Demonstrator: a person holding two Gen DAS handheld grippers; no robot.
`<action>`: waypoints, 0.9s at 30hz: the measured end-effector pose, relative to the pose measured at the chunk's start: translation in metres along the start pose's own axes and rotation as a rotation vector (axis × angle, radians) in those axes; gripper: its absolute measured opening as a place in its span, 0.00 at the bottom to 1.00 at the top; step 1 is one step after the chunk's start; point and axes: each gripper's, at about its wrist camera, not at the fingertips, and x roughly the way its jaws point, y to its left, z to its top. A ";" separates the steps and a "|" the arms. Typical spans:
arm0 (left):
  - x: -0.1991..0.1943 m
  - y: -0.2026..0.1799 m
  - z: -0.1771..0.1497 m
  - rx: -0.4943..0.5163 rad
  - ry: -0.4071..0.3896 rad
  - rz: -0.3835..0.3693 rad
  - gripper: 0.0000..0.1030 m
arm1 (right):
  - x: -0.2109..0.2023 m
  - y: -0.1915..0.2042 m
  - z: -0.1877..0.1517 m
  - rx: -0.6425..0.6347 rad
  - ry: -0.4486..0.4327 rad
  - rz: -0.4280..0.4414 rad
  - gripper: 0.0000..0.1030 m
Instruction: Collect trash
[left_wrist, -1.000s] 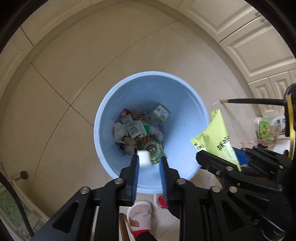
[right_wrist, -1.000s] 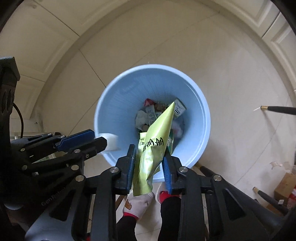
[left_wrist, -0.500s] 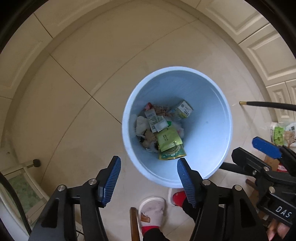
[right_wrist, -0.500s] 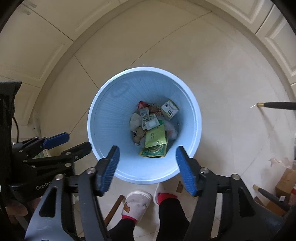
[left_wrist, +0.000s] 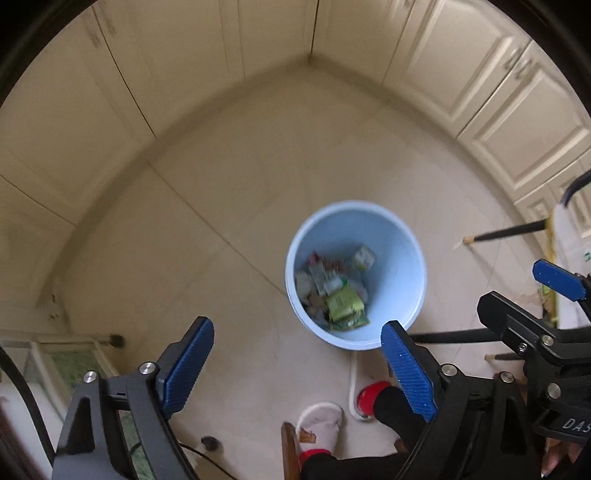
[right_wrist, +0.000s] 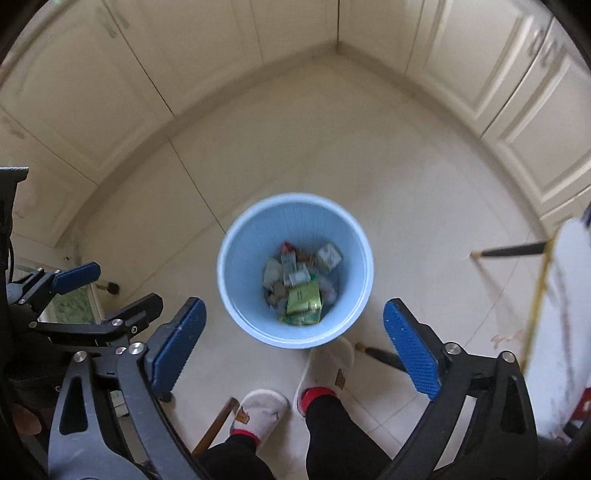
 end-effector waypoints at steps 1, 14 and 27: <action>-0.017 -0.001 -0.004 -0.005 -0.043 0.004 0.89 | -0.017 0.005 0.000 -0.006 -0.030 0.003 0.95; -0.219 -0.060 -0.093 0.008 -0.591 -0.027 0.98 | -0.279 0.037 -0.058 -0.038 -0.515 -0.092 1.00; -0.319 -0.139 -0.253 0.074 -0.979 -0.113 0.99 | -0.476 0.050 -0.165 -0.012 -0.921 -0.241 1.00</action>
